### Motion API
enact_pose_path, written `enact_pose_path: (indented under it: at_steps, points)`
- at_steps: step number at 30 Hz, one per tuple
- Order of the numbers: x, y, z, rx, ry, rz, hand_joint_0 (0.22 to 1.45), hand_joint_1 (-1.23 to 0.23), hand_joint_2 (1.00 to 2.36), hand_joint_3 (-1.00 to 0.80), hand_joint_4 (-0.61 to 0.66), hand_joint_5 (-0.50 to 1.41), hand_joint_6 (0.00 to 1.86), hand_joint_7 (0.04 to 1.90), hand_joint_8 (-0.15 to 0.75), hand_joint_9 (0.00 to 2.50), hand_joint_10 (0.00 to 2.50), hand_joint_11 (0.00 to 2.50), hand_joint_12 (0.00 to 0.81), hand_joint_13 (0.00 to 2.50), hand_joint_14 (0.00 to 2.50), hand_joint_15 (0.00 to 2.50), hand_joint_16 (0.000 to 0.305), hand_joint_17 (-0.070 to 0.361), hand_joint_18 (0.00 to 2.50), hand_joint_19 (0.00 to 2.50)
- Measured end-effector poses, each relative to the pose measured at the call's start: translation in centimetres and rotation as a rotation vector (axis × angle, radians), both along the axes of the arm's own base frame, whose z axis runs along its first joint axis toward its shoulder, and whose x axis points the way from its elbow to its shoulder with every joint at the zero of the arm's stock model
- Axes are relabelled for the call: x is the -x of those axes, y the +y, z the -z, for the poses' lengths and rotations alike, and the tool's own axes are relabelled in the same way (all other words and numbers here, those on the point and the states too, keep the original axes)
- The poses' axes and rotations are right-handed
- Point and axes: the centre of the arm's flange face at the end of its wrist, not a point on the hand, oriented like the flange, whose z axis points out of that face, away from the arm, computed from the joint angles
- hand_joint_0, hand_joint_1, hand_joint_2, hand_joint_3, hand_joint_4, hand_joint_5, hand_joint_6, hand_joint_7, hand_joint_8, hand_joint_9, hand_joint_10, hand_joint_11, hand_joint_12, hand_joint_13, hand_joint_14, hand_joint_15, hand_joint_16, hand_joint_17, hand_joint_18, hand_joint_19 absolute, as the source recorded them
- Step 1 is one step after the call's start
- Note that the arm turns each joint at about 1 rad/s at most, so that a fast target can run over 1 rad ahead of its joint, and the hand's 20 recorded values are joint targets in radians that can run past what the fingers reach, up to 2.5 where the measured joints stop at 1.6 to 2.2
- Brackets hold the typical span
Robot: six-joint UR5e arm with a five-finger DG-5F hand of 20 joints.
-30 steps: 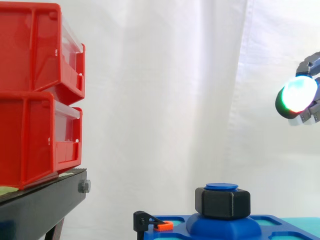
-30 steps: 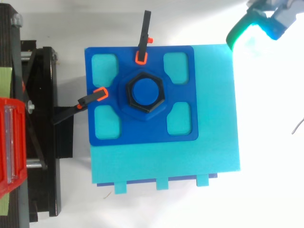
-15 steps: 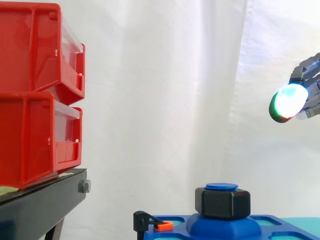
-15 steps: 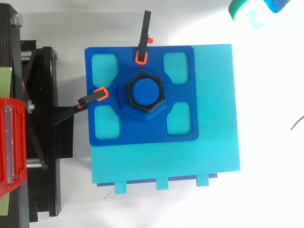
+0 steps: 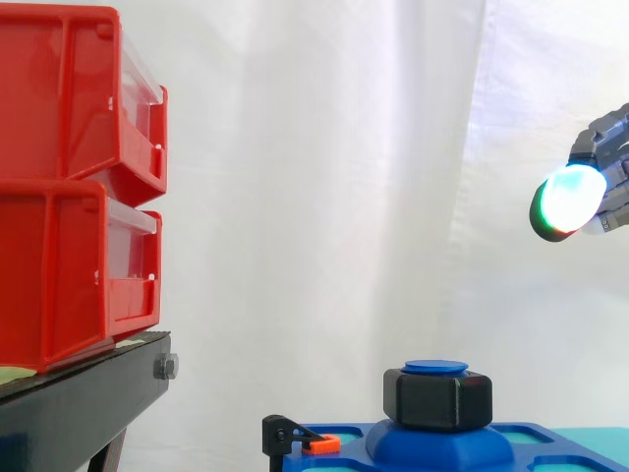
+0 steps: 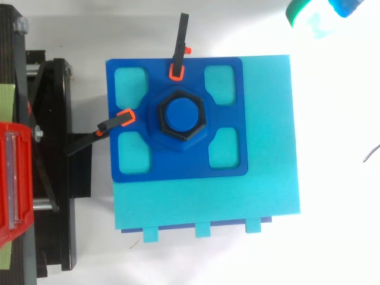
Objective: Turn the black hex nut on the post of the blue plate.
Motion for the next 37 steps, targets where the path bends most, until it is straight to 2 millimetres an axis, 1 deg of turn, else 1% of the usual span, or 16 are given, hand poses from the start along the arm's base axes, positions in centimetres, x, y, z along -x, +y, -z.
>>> enact_pose_path:
  at_steps: [8,10,12,17,19,20,21,23,26,27,28,31,33,37]
  points:
    - [-0.01,0.02,0.00,0.000,0.000,0.000,0.40,-0.46,1.00,-0.50,0.07,-0.26,0.50,0.65,0.150,0.00,0.00,0.00,0.295,0.00,0.00,0.04,0.050,0.113,0.00,0.10]
    - [-0.01,0.03,0.00,0.000,0.000,-0.001,0.40,-0.45,1.00,-0.50,0.08,-0.26,0.50,0.65,0.153,0.00,0.00,0.00,0.297,0.00,0.00,0.03,0.049,0.111,0.00,0.11]
    - [-0.01,0.03,0.01,0.000,0.000,-0.001,0.40,-0.45,1.00,-0.50,0.12,-0.26,0.50,0.64,0.155,0.01,0.00,0.00,0.298,0.00,0.00,0.04,0.049,0.109,0.00,0.11]
    - [-0.01,0.03,0.00,0.000,0.000,-0.001,0.40,-0.45,1.00,-0.50,0.10,-0.26,0.50,0.60,0.153,0.00,0.00,0.00,0.299,0.00,0.00,0.04,0.048,0.108,0.00,0.12]
    - [0.00,0.03,-0.01,0.000,0.000,-0.001,0.40,-0.45,1.00,-0.50,0.10,-0.26,0.50,0.61,0.153,0.00,0.00,0.00,0.300,0.00,0.00,0.04,0.048,0.109,0.00,0.12]
    - [-0.01,0.03,0.00,0.000,0.000,-0.001,0.40,-0.45,1.00,-0.50,0.10,-0.26,0.50,0.64,0.153,0.00,0.00,0.00,0.301,0.00,0.00,0.04,0.048,0.108,0.00,0.11]
    - [-0.01,0.03,0.00,0.000,0.000,-0.001,0.40,-0.45,1.00,-0.50,0.10,-0.26,0.50,0.60,0.150,0.00,0.00,0.00,0.301,0.00,0.00,0.04,0.048,0.109,0.00,0.12]
    - [-0.01,0.03,0.01,0.000,0.000,-0.001,0.40,-0.45,1.00,-0.50,0.10,-0.26,0.50,0.60,0.148,0.00,0.00,0.00,0.300,0.00,0.00,0.03,0.048,0.108,0.00,0.12]
    - [-0.01,0.03,0.00,0.000,0.000,-0.001,0.40,-0.46,1.00,-0.50,0.11,-0.26,0.50,0.65,0.147,0.00,0.00,0.00,0.300,0.00,0.00,0.03,0.048,0.107,0.00,0.12]
    - [-0.01,0.03,0.01,0.000,0.000,-0.001,0.40,-0.46,1.00,-0.50,0.11,-0.26,0.50,0.60,0.148,0.00,0.00,0.00,0.301,0.00,0.00,0.03,0.048,0.109,0.00,0.12]
    - [-0.01,0.03,0.00,0.000,0.000,-0.001,0.40,-0.46,1.00,-0.50,0.11,-0.26,0.50,0.59,0.147,0.00,0.00,0.00,0.301,0.00,0.00,0.02,0.048,0.108,0.00,0.12]
    - [0.00,0.03,-0.02,0.000,0.000,-0.001,0.40,-0.46,1.00,-0.50,0.11,-0.26,0.50,0.66,0.148,0.00,0.00,0.00,0.298,0.00,0.00,0.03,0.048,0.107,0.00,0.12]
    - [-0.01,0.03,-0.01,0.000,0.000,-0.001,0.41,-0.47,1.00,-0.50,0.11,-0.26,0.50,0.59,0.144,0.00,0.00,0.00,0.297,0.00,0.00,0.02,0.048,0.108,0.00,0.11]
    - [-0.01,0.03,0.00,0.000,0.000,-0.001,0.41,-0.48,1.00,-0.50,0.11,-0.26,0.50,0.63,0.144,0.00,0.00,0.00,0.295,0.00,0.00,0.03,0.047,0.106,0.00,0.12]
